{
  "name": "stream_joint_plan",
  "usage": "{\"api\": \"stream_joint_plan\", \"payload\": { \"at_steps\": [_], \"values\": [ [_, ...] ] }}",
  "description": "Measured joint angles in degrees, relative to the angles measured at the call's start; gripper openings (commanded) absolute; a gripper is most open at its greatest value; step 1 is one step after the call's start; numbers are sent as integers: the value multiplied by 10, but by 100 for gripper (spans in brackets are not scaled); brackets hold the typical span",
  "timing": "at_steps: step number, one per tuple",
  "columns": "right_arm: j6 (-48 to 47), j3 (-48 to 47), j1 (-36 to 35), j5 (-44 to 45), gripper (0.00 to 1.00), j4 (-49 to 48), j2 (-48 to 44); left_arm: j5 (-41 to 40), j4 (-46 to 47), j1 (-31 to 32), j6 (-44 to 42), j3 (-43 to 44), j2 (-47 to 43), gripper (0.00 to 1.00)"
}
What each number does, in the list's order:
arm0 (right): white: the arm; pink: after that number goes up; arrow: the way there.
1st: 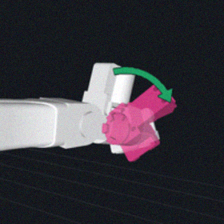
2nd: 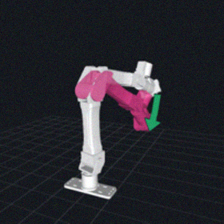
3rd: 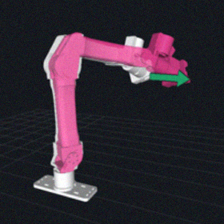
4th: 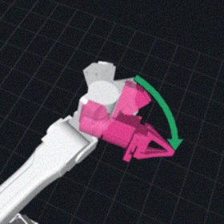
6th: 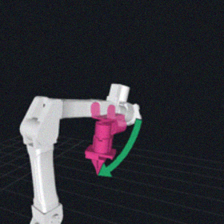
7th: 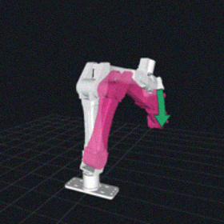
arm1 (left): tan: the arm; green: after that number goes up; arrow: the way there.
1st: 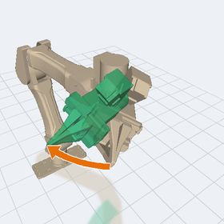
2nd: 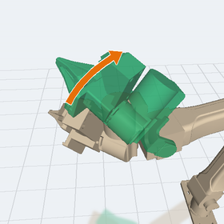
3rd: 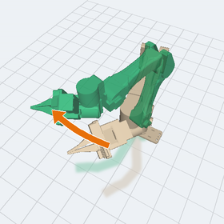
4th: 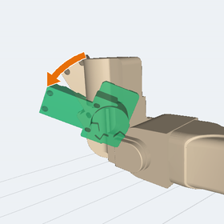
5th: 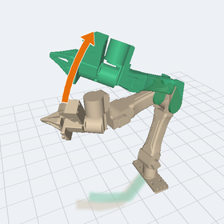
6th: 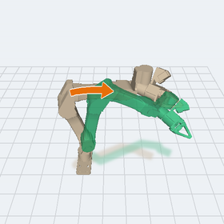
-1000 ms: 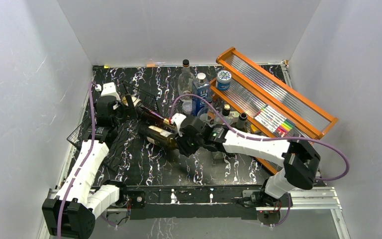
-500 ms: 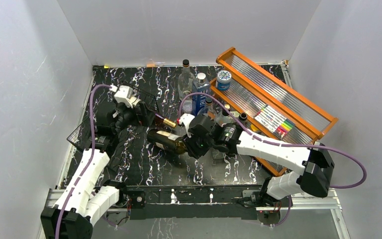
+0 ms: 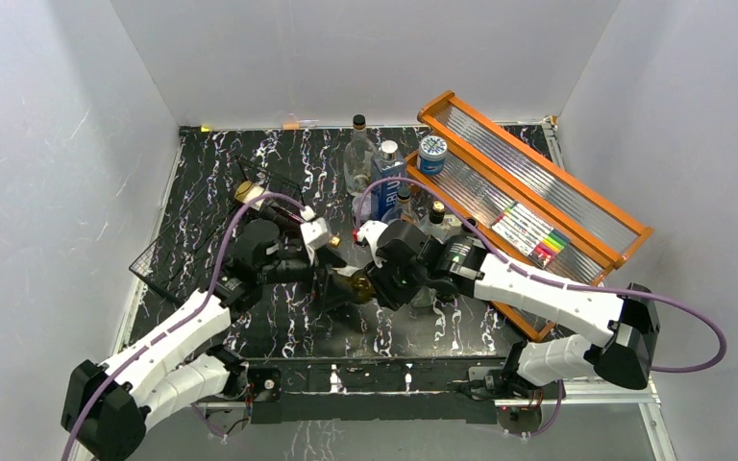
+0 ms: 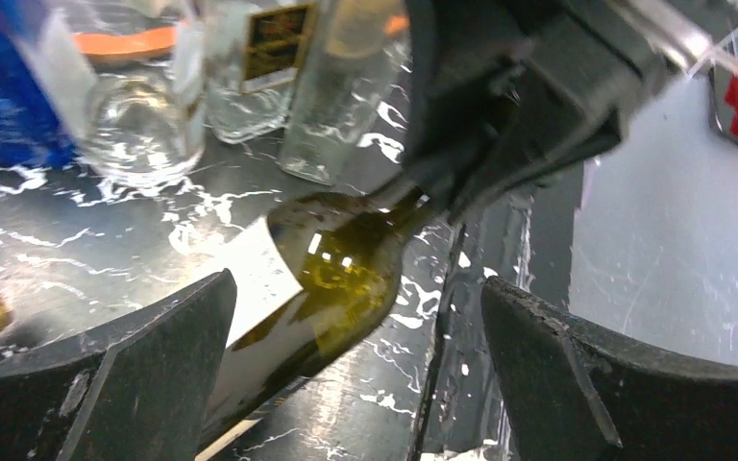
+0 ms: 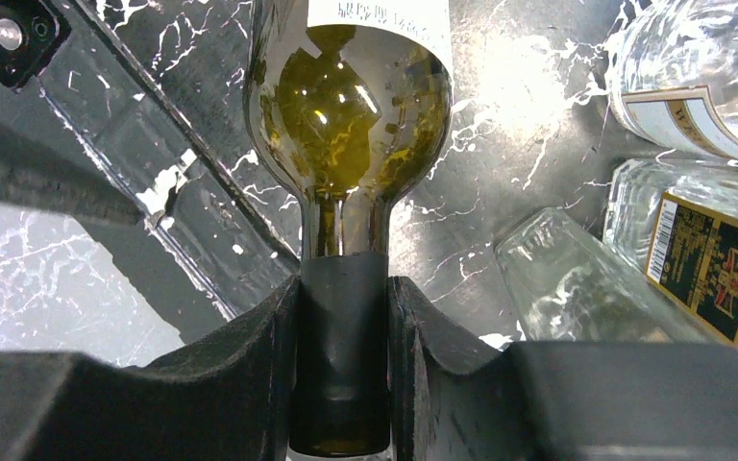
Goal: Take the wine bottle off the wine rack
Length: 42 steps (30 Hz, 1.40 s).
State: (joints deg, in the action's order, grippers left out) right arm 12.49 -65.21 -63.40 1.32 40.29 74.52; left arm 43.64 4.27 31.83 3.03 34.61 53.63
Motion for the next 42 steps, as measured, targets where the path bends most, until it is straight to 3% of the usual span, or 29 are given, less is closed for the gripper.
{"api": "stream_joint_plan", "payload": {
  "at_steps": [5, 14, 20, 30, 33, 36, 39, 42],
  "values": [
    [0, -2, 0, -11, 8, 22, -19, -19, 4, 59, -42, -24, -33, 98],
    [0, -11, 0, -27, 8, 32, -26, -152, -22, 162, -186, -16, -68, 98],
    [0, -11, 0, -30, 8, 28, -31, -177, -46, 183, -252, 9, -51, 98],
    [7, -18, 0, -33, 10, 17, -34, -172, -23, 183, -250, -16, -14, 97],
    [9, -18, 0, -37, 15, 10, -34, -184, -15, 183, -247, -25, -23, 89],
    [12, -19, 0, -41, 21, 0, -34, -194, -12, 183, -244, -32, -34, 71],
    [17, -19, 0, -43, 24, -9, -34, -201, -9, 183, -244, -32, -40, 58],
    [21, -20, 2, -40, 33, -11, -33, -203, -7, 183, -248, -32, -40, 46]
  ]
}}
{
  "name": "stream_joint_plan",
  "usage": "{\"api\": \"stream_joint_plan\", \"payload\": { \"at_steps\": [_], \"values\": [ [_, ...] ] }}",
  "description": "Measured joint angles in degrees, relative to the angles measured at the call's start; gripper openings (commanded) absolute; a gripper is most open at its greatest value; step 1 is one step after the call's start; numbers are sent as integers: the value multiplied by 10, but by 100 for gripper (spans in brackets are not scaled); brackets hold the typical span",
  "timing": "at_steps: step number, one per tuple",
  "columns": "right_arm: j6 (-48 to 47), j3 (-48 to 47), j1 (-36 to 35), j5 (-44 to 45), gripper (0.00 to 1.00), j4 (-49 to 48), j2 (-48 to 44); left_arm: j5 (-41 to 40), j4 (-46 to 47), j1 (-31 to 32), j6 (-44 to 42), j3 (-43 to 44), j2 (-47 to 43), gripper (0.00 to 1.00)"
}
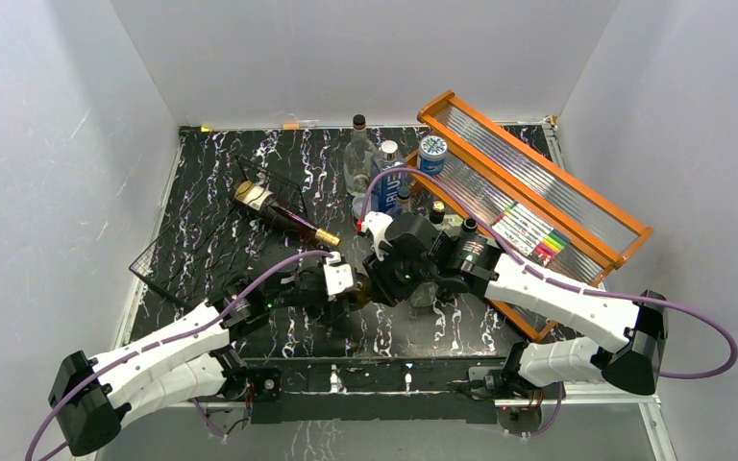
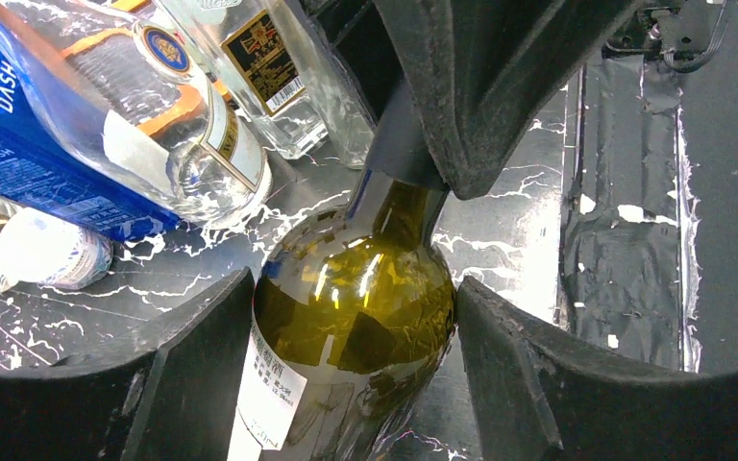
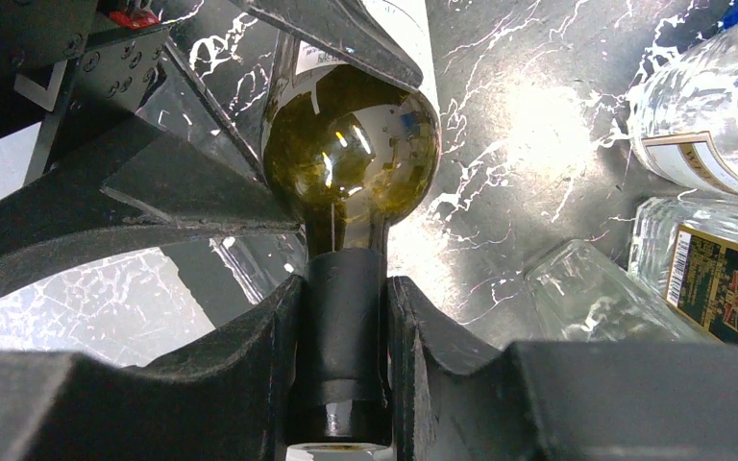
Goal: Take the wine bottle off the wine rack
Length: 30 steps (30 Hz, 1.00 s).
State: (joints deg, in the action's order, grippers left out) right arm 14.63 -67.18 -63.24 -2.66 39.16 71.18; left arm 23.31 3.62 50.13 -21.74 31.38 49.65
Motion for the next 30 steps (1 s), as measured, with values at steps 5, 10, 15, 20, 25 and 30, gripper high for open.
{"api": "stream_joint_plan", "payload": {
  "at_steps": [5, 10, 15, 20, 25, 30],
  "values": [
    [6, 0, 0, 2, 53, -3, 0, -3, -1, 0, 0, 0, -3, 37],
    [30, -6, 0, -1, 70, -44, 0, -15, -12, 0, -3, 0, -9, 32],
    [57, -5, -1, 9, 83, -79, -6, -27, -24, 0, -4, 0, -17, 30],
    [87, 11, -1, 38, 90, -100, -21, -35, -31, 0, -4, 0, -27, 29],
    [116, 53, -1, 66, 89, -116, -53, -47, -39, 0, -4, -1, -38, 29],
    [138, 89, -1, 63, 78, -143, -71, -68, -41, 0, -4, -2, -47, 29]
  ]
}}
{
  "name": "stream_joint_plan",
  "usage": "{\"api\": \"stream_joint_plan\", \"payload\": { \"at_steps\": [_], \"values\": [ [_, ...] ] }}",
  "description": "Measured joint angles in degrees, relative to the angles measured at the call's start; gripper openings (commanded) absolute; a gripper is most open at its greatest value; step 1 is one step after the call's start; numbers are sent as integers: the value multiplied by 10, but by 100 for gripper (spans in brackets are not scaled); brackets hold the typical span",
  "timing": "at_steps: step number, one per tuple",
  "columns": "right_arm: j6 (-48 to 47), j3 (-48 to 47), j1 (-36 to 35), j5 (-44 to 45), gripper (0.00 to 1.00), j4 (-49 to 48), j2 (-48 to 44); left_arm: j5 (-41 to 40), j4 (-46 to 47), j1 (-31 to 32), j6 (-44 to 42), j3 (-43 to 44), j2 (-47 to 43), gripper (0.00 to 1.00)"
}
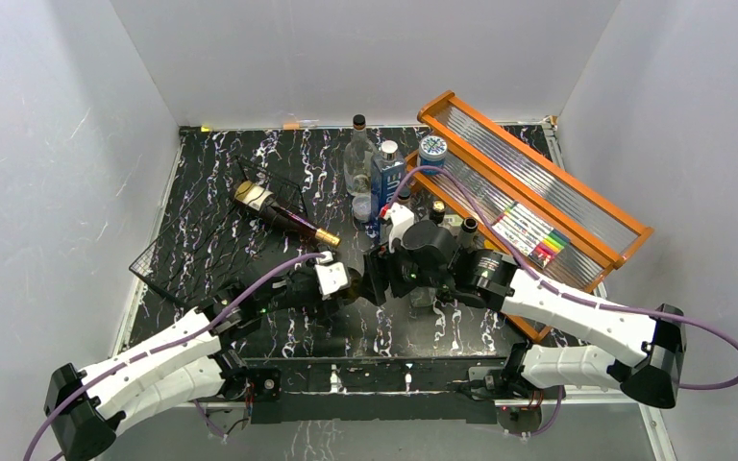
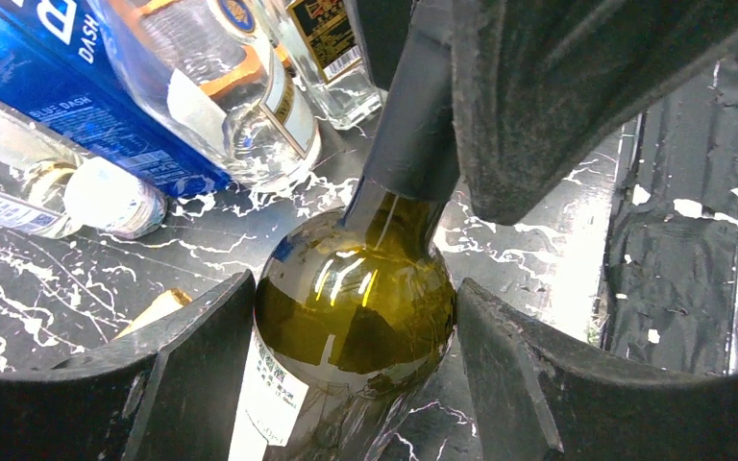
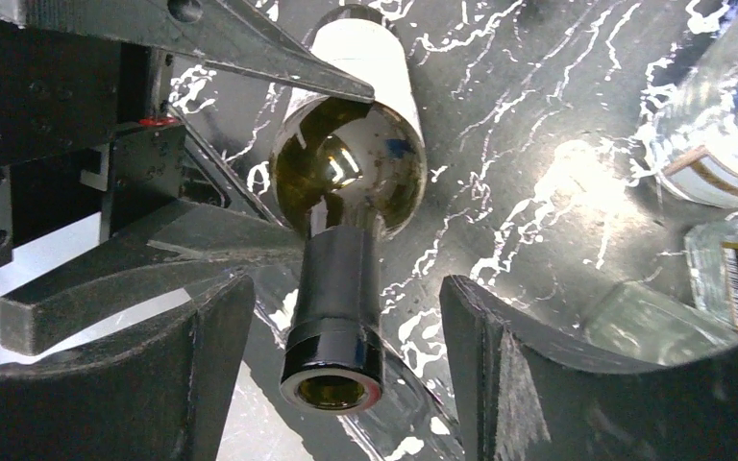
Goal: Take the wine bottle off the wine rack
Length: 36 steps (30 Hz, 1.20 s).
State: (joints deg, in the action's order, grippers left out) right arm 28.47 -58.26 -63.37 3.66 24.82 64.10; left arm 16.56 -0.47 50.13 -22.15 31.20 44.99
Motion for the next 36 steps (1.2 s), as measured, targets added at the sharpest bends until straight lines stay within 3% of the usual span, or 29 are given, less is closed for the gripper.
{"api": "stream_joint_plan", "payload": {
  "at_steps": [13, 18, 20, 24, 27, 28, 29, 31, 32, 36],
  "values": [
    [17, 17, 3, -19, 46, -61, 8, -28, -2, 0, 0, 0, -8, 29],
    [18, 18, 3, -14, 56, -64, 8, -30, -4, 0, 1, 0, -12, 29],
    [19, 18, 3, -15, 55, -67, 9, -33, -3, 0, 1, 0, -13, 29],
    [19, 19, 2, -15, 47, -70, 12, -35, -1, 0, 2, -1, -13, 28],
    [19, 20, 3, -12, 32, -70, 12, -36, -1, 0, 3, -1, -14, 31],
    [19, 21, 3, -8, 27, -70, 12, -37, -1, 0, 4, -1, -14, 37],
    [19, 22, 4, -8, 23, -70, 12, -37, -2, 0, 5, -1, -14, 52],
    [18, 22, 3, -7, 16, -70, 12, -37, -2, 0, 5, -1, -14, 94],
    [18, 22, 3, -7, 12, -70, 12, -38, -2, 0, 7, -1, -14, 98],
    [9, 17, 2, -3, 4, -57, 12, -56, 18, 0, 21, -1, -21, 98]
  ]
}}
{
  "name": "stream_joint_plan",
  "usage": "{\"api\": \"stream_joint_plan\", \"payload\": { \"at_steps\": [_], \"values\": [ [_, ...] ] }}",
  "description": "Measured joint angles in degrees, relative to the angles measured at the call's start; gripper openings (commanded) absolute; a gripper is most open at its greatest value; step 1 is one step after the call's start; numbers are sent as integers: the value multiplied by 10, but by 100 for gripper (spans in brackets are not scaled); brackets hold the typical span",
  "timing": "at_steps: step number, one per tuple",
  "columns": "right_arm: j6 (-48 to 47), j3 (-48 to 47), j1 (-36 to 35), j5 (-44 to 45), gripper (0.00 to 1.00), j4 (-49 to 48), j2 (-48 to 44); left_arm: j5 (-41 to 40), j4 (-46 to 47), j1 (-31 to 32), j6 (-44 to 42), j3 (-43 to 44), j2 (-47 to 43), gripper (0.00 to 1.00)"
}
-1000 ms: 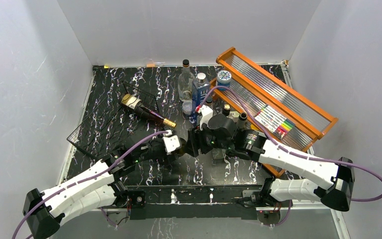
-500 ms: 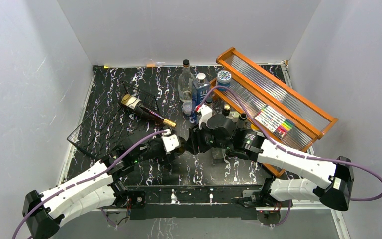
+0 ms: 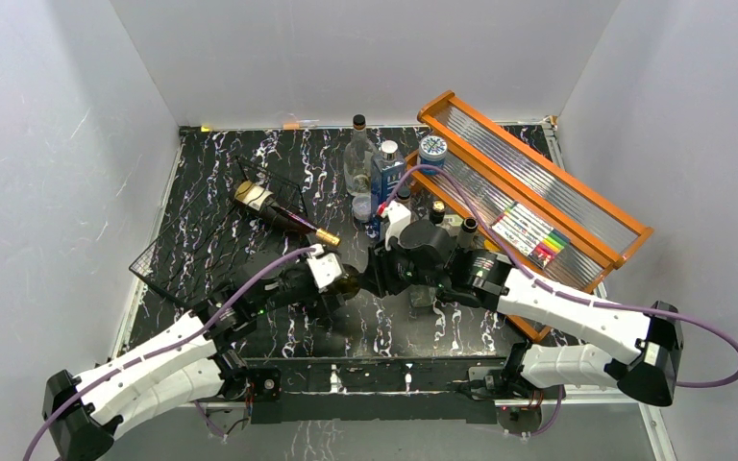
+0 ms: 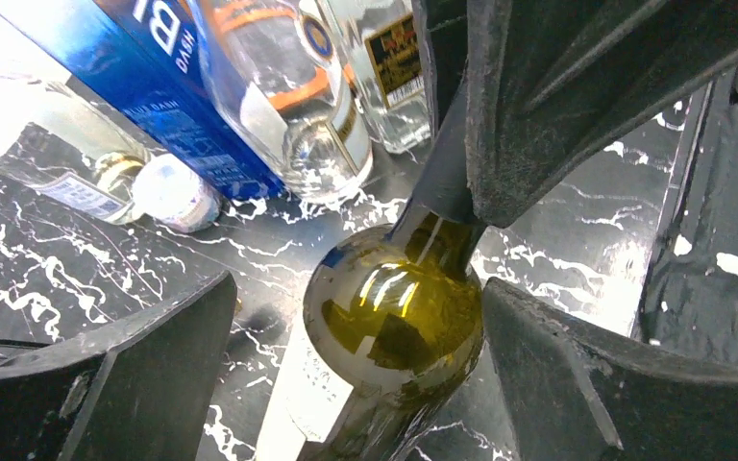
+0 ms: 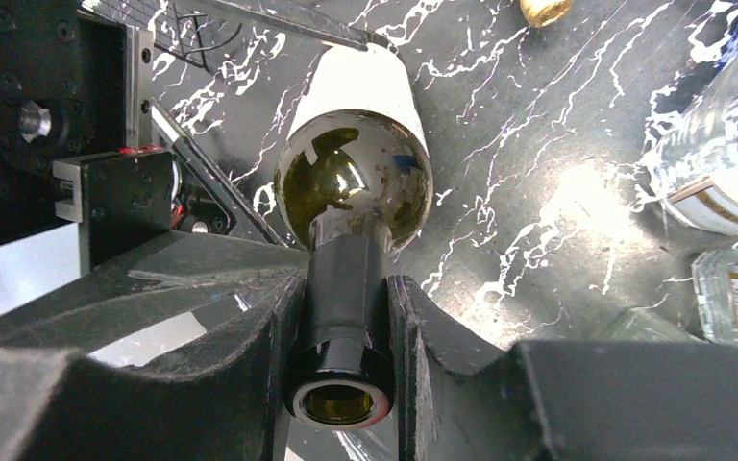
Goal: Take the wine bottle off the wine rack
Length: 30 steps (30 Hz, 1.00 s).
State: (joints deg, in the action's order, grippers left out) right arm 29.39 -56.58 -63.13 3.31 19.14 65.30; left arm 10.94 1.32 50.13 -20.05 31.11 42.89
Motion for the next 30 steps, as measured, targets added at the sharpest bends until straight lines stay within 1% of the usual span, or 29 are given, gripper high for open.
{"api": "stream_joint_plan", "payload": {
  "at_steps": [4, 9, 17, 22, 25, 28, 30],
  "values": [
    [-26, -35, -1, 12, 0, 48, 1, -17, 19, 0, 23, 0, -9, 98],
    [-66, -108, 1, 43, 0, 141, 17, -53, 8, 4, 63, 21, 9, 98],
    [-111, -214, 2, 68, 0, 281, 56, -111, -53, 3, 104, 101, 70, 98],
    [-127, -282, 0, 69, 0, 363, 86, -125, -114, 2, 118, 169, 144, 98],
    [-137, -341, 0, 73, 0, 422, 116, -125, -149, 2, 134, 203, 184, 98],
    [-148, -397, 0, 86, 0, 455, 146, -134, -170, 2, 170, 210, 209, 98],
    [-151, -410, 0, 94, 0, 469, 155, -158, -182, 3, 205, 210, 220, 98]
  ]
}}
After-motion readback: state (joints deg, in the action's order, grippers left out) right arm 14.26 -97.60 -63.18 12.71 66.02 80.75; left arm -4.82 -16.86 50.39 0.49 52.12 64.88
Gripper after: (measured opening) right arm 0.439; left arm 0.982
